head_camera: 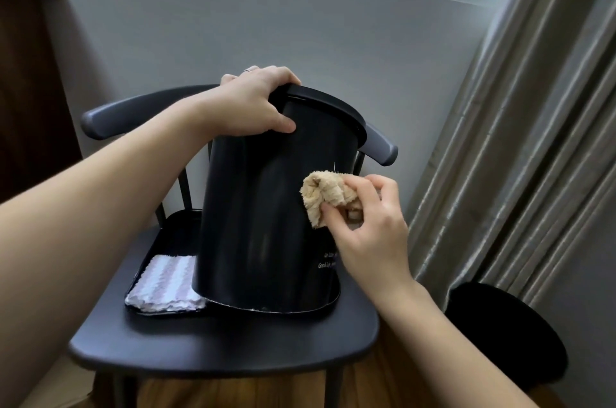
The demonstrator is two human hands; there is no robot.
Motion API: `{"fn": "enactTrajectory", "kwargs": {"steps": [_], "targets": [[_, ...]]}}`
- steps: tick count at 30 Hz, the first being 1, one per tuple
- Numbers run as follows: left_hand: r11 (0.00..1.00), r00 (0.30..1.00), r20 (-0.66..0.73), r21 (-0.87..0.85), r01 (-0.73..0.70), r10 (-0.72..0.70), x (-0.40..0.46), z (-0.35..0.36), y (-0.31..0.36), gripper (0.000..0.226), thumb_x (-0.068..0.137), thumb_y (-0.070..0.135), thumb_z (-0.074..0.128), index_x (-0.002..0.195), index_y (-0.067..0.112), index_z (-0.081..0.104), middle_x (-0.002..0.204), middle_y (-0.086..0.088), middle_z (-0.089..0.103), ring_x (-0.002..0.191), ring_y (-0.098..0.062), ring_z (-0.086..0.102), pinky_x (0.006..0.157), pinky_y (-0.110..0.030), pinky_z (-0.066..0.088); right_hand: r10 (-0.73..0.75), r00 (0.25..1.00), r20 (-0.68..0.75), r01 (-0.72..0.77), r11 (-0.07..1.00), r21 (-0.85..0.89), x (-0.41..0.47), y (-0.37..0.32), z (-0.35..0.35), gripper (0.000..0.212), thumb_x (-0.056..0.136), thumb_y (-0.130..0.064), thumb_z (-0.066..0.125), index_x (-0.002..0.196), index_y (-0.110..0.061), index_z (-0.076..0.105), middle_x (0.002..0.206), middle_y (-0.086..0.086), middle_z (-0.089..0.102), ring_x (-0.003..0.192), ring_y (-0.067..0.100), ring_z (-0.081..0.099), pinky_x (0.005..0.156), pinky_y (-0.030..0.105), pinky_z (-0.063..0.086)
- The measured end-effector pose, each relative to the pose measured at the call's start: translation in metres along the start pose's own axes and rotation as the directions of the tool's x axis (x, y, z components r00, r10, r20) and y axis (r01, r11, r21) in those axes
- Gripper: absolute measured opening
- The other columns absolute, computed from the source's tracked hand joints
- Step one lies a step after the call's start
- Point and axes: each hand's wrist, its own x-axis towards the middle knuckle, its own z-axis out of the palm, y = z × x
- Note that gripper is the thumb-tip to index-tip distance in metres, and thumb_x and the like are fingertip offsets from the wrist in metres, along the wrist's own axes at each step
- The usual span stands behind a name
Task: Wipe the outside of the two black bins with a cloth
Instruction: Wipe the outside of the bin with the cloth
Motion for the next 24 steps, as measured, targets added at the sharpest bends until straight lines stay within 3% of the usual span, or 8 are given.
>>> {"fn": "enactTrajectory", "kwargs": {"steps": [2,4,7,10,14,20,24], "targets": [[1.0,1.0,0.002,-0.004,0.0,0.0,0.0,-0.001,0.0,0.046,0.086,0.029,0.076,0.117,0.052,0.05,0.108,0.011,0.045,0.129,-0.029,0.035,0.1,-0.037,0.032,-0.009,0.999,0.049,0.008,1.0,0.007,-0.004,-0.004,0.003,0.042,0.086,-0.047,0.065,0.123,-0.028,0.061,0.12,-0.005,0.045,0.1,0.015,0.057,0.085,0.024,0.049],[1.0,1.0,0.003,-0.004,0.0,0.0,-0.001,-0.001,-0.001,0.045,0.086,0.029,0.076,0.115,0.052,0.05,0.108,0.012,0.046,0.129,-0.029,0.036,0.105,-0.039,0.034,-0.003,0.995,0.098,0.0,0.999,0.035,-0.01,-0.005,0.004,0.053,0.088,-0.058,0.05,0.131,-0.027,0.058,0.127,-0.004,0.044,0.111,0.016,0.055,0.091,0.027,0.047],[1.0,1.0,-0.003,-0.007,-0.017,0.017,-0.003,-0.001,0.0,0.046,0.087,0.027,0.076,0.121,0.048,0.052,0.1,0.023,0.043,0.124,-0.023,0.033,0.103,-0.037,0.031,0.091,0.995,0.048,-0.095,0.992,0.089,-0.005,-0.009,0.004,0.049,0.094,-0.061,0.037,0.121,-0.029,0.065,0.122,-0.005,0.05,0.107,0.014,0.057,0.09,0.034,0.051],[1.0,1.0,0.004,-0.005,-0.029,0.029,-0.004,0.002,0.007,0.05,0.088,0.026,0.075,0.129,0.044,0.052,0.096,0.027,0.039,0.118,-0.017,0.024,0.098,-0.032,0.022,0.186,0.982,0.016,-0.187,0.981,0.049,0.006,-0.015,0.012,0.031,0.093,-0.06,0.04,0.098,-0.033,0.053,0.106,-0.008,0.046,0.095,0.017,0.055,0.082,0.034,0.046],[0.999,0.999,0.007,-0.002,-0.034,0.034,-0.004,0.004,0.013,0.053,0.088,0.026,0.075,0.134,0.042,0.052,0.097,0.022,0.039,0.116,-0.018,0.024,0.096,-0.03,0.021,0.159,0.987,0.016,-0.158,0.987,-0.027,0.001,-0.011,0.019,0.043,0.085,-0.07,0.038,0.1,-0.03,0.041,0.105,-0.006,0.04,0.098,0.016,0.046,0.078,0.027,0.034],[0.999,0.999,0.004,0.006,-0.046,0.046,-0.004,0.007,0.018,0.053,0.089,0.025,0.075,0.134,0.04,0.052,0.095,0.024,0.039,0.113,-0.016,0.024,0.095,-0.028,0.02,0.009,1.0,0.018,-0.009,1.0,0.022,0.012,-0.006,0.016,0.042,0.091,-0.062,0.044,0.101,-0.021,0.047,0.099,-0.004,0.039,0.088,0.019,0.05,0.077,0.027,0.041],[0.998,0.999,0.007,0.018,-0.052,0.052,-0.003,0.008,0.021,0.053,0.089,0.026,0.075,0.135,0.04,0.051,0.094,0.024,0.038,0.113,-0.016,0.023,0.095,-0.028,0.02,0.024,0.999,-0.034,-0.022,0.996,0.082,0.04,-0.006,0.014,0.043,0.092,-0.058,0.046,0.102,-0.017,0.055,0.1,-0.001,0.038,0.09,0.018,0.049,0.08,0.028,0.043]]}}
